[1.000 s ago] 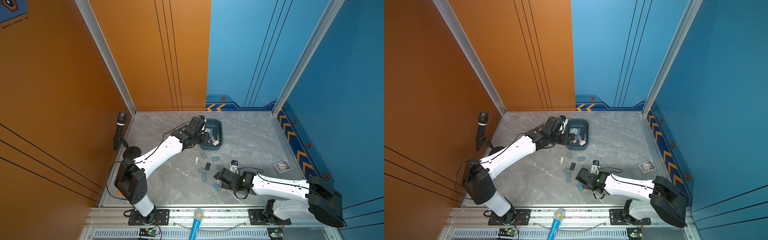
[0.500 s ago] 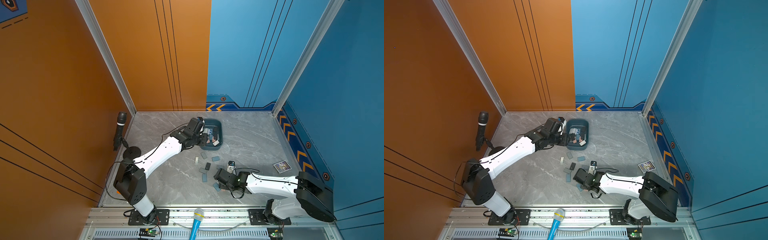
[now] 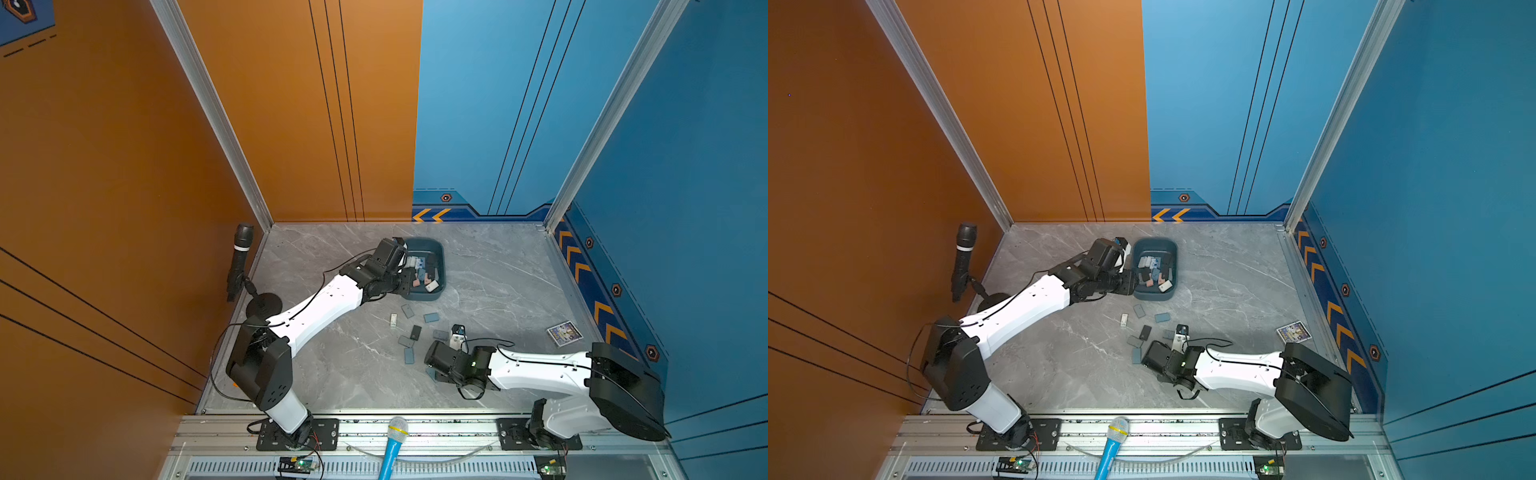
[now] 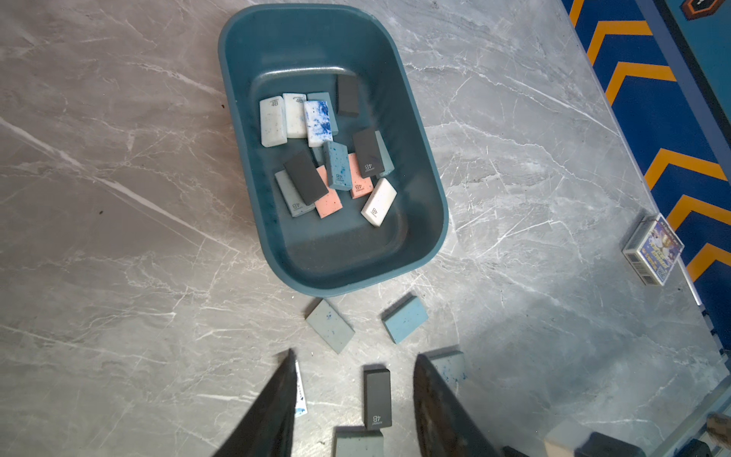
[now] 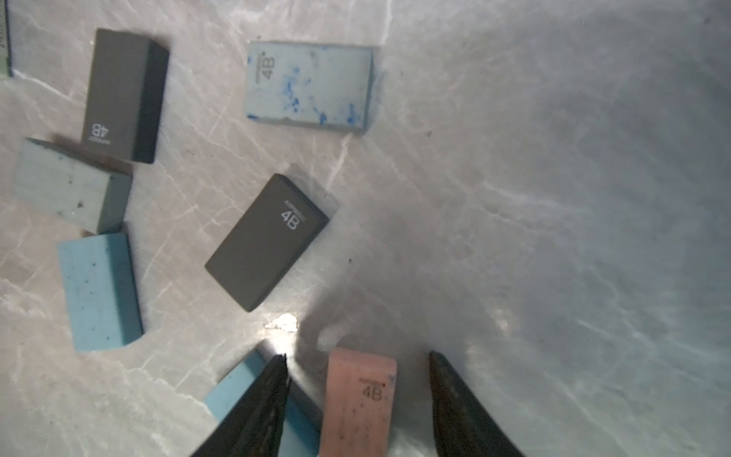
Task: Put the eraser in the storage box
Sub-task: Pick up the eraser from the center of the board.
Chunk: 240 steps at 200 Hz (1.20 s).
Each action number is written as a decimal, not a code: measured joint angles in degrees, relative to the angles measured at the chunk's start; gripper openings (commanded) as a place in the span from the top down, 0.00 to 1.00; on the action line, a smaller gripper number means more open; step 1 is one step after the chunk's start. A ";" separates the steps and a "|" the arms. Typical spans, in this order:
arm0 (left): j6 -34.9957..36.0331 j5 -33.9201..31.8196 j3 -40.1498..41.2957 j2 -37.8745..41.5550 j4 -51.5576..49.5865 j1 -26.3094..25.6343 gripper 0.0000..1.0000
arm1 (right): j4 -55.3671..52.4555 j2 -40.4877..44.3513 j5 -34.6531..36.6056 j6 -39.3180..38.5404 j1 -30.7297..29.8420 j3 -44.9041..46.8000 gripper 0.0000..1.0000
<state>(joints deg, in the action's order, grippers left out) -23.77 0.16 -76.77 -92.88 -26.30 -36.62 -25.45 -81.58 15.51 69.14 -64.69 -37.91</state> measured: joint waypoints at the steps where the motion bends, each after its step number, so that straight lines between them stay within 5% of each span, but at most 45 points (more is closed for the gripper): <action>1: 0.00 0.00 0.02 0.00 0.00 0.00 0.51 | -0.02 -0.02 0.00 0.07 -0.04 -0.02 0.44; 240: -1.11 0.04 1.88 0.22 1.20 0.26 0.52 | 0.17 3.32 -0.22 6.29 -4.39 3.78 0.76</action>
<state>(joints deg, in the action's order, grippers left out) -24.88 0.21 -74.89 -92.66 -25.10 -36.36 -25.28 -78.26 15.29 75.44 -69.08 -34.13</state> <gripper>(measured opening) 0.477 0.261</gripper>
